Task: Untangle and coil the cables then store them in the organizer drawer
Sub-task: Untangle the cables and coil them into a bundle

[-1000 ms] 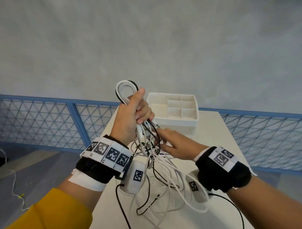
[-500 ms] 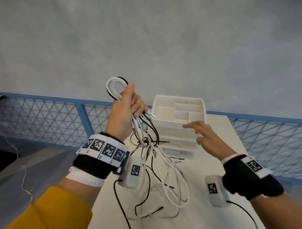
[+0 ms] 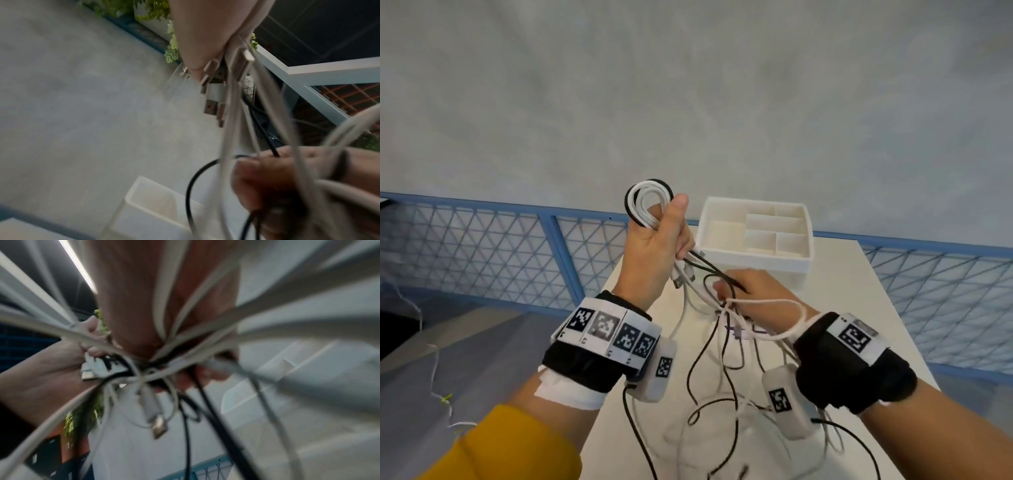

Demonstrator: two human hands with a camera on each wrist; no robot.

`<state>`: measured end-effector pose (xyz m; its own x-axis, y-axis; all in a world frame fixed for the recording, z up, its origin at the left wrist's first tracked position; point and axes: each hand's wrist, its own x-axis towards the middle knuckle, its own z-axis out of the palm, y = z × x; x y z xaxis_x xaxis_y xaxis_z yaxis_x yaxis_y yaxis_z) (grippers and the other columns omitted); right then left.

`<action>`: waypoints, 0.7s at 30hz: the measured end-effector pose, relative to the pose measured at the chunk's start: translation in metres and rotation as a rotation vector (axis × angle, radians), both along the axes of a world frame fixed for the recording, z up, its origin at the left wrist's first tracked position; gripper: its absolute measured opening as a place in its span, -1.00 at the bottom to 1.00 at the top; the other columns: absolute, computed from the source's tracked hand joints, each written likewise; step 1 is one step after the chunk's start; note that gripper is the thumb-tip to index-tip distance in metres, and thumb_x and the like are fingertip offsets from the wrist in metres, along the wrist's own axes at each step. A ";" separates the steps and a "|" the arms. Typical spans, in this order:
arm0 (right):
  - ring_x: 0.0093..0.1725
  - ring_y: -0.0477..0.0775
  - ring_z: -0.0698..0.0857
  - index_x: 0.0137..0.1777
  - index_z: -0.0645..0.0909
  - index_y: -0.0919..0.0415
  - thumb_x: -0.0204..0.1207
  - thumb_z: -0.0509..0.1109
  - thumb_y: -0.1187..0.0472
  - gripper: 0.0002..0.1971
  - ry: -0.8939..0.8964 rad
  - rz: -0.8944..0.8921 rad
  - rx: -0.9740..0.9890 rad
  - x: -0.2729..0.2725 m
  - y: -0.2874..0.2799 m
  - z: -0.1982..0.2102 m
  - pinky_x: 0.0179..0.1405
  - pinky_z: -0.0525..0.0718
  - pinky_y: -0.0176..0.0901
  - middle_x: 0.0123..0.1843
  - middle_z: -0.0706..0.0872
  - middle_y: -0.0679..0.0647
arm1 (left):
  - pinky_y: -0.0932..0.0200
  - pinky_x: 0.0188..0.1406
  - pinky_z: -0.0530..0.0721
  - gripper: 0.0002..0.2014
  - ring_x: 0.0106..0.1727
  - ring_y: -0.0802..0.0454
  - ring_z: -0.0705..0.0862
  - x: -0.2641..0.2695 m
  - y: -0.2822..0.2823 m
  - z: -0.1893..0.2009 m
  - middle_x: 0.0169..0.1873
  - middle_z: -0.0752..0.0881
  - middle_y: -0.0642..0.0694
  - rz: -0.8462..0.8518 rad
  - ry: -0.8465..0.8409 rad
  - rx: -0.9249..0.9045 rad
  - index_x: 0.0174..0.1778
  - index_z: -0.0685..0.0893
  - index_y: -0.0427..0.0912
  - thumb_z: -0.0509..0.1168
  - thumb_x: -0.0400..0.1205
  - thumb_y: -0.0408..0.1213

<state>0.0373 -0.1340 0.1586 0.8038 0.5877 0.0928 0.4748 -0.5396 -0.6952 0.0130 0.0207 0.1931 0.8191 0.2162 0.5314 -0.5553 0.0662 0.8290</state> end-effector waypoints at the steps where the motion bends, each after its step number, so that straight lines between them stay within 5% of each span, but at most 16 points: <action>1: -0.29 0.11 0.62 -0.20 0.51 0.19 0.63 0.16 0.08 -0.75 -0.074 -0.068 -0.072 0.001 0.000 -0.002 -0.22 0.53 -0.08 -0.30 0.63 0.10 | 0.21 -0.56 0.35 -0.61 -0.63 0.10 0.26 0.001 -0.001 -0.002 -0.68 0.30 0.07 0.005 0.006 0.000 -0.54 0.33 -0.07 0.15 0.65 -0.17; 3: -0.24 0.16 0.61 -0.15 0.49 0.17 0.62 0.16 0.00 -0.74 -0.120 -0.137 -0.138 0.002 -0.001 -0.011 -0.22 0.51 -0.07 -0.28 0.62 0.13 | 0.24 -0.57 0.34 -0.60 -0.63 0.11 0.25 0.002 -0.003 -0.008 -0.67 0.28 0.08 -0.015 0.042 -0.042 -0.56 0.34 -0.04 0.15 0.65 -0.14; 6: -0.35 0.05 0.55 -0.28 0.61 0.30 0.54 0.26 -0.12 -0.55 0.083 -0.106 0.053 0.000 -0.013 -0.015 -0.25 0.49 -0.11 -0.33 0.67 0.34 | 0.24 -0.52 0.39 -0.61 -0.63 0.12 0.26 0.005 0.001 -0.014 -0.67 0.28 0.07 -0.054 0.085 -0.087 -0.55 0.35 -0.03 0.13 0.64 -0.10; 8: -0.32 0.05 0.60 -0.19 0.73 0.19 0.54 0.27 -0.08 -0.64 0.184 -0.065 0.140 -0.002 -0.026 -0.009 -0.19 0.57 -0.11 -0.20 0.75 0.34 | 0.25 -0.49 0.42 -0.60 -0.63 0.13 0.29 0.008 0.007 -0.013 -0.67 0.30 0.09 -0.046 0.088 -0.117 -0.53 0.35 -0.03 0.11 0.67 -0.10; 10: -0.05 0.09 0.72 -0.08 0.73 -0.06 0.59 0.18 -0.05 -0.72 0.274 -0.048 0.181 -0.003 -0.037 -0.007 0.08 0.62 -0.18 0.04 0.78 0.18 | 0.26 -0.50 0.42 -0.58 -0.64 0.16 0.31 0.012 0.012 -0.009 -0.67 0.32 0.11 -0.045 0.081 -0.158 -0.55 0.37 -0.01 0.09 0.69 -0.12; 12: 0.16 0.09 0.70 0.07 0.71 -0.02 0.64 0.12 0.04 -0.70 0.403 -0.041 0.317 -0.002 -0.045 -0.009 0.17 0.59 -0.29 0.15 0.77 0.07 | 0.27 -0.49 0.43 -0.55 -0.65 0.18 0.33 0.017 0.015 -0.006 -0.70 0.34 0.12 -0.060 0.084 -0.201 -0.60 0.40 0.03 0.09 0.68 -0.09; 14: 0.04 0.09 0.72 0.19 0.64 -0.04 0.65 0.15 0.17 -0.73 0.474 -0.006 0.392 -0.001 -0.050 -0.012 0.00 0.63 -0.34 0.09 0.77 0.09 | 0.27 -0.48 0.42 -0.52 -0.65 0.18 0.33 0.020 0.016 -0.005 -0.70 0.33 0.12 -0.083 0.103 -0.255 -0.62 0.40 0.02 0.08 0.69 -0.08; 16: -0.27 0.08 0.58 0.29 0.52 -0.25 0.63 0.19 0.18 -0.66 0.503 0.070 0.318 -0.002 -0.051 -0.014 -0.30 0.54 -0.28 -0.18 0.66 0.15 | 0.21 -0.44 0.36 -0.53 -0.66 0.17 0.30 0.022 0.013 -0.007 -0.71 0.31 0.10 -0.105 0.129 -0.325 -0.59 0.36 -0.03 0.09 0.70 -0.08; 19: -0.10 0.06 0.71 0.31 0.52 -0.20 0.65 0.15 0.15 -0.68 0.608 0.131 0.330 -0.001 -0.048 -0.017 0.00 0.61 -0.25 -0.02 0.75 0.03 | 0.14 -0.37 0.29 -0.59 -0.64 0.16 0.25 0.025 0.007 -0.009 -0.69 0.28 0.08 -0.134 0.158 -0.399 -0.51 0.30 -0.09 0.18 0.61 -0.02; 21: -0.22 -0.13 0.72 0.23 0.59 -0.03 0.67 0.10 0.14 -0.72 0.697 0.089 0.440 -0.002 -0.044 -0.018 -0.19 0.61 -0.32 -0.17 0.74 -0.02 | 0.13 -0.35 0.29 -0.60 -0.63 0.16 0.26 0.026 0.005 -0.009 -0.69 0.29 0.08 -0.148 0.164 -0.402 -0.49 0.29 -0.10 0.19 0.59 0.00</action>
